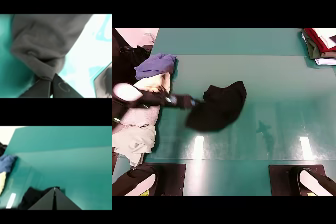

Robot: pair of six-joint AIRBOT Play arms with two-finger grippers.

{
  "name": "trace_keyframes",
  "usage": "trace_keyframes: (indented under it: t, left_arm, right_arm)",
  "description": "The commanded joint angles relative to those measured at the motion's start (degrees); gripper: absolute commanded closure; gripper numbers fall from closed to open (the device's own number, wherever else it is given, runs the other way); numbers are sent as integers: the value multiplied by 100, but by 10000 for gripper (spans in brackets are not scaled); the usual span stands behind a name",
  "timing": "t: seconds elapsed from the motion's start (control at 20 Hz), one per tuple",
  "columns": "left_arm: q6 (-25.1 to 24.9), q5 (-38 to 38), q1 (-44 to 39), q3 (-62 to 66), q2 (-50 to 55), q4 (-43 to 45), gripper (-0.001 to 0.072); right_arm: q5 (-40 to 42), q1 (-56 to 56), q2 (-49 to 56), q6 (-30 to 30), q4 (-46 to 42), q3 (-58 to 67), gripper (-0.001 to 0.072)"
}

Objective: Fold the shirts.

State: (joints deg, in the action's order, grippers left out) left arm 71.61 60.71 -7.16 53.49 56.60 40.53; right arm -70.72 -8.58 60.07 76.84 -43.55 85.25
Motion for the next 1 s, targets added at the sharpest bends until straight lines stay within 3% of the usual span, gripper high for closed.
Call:
trace_keyframes:
  t: [0.0,0.05,0.1,0.5,0.75,0.8,0.85,0.95]
  left_arm:
    - [-4,732,505,1891,-153,387,685]
    - [-4,748,514,2216,-153,459,685]
    - [-2,741,511,2465,-153,542,685]
    - [59,1154,511,2610,-103,951,684]
    - [59,1191,511,2610,-103,1014,684]
    - [59,1193,514,2608,-103,1014,684]
    - [59,1193,511,2610,-103,1014,684]
    - [133,1198,511,2610,-103,1014,684]
  right_arm:
    - [-673,275,734,2,-7,-2,553]
    - [-717,516,1047,2,-9,-2,339]
    - [-686,796,1397,2,-7,-2,214]
    - [332,2861,4068,7,37,0,204]
    - [629,3495,4645,4,44,0,209]
    - [791,3536,4634,4,46,2,242]
    - [931,3539,4597,4,44,0,332]
    - [997,3506,4492,2,35,0,692]
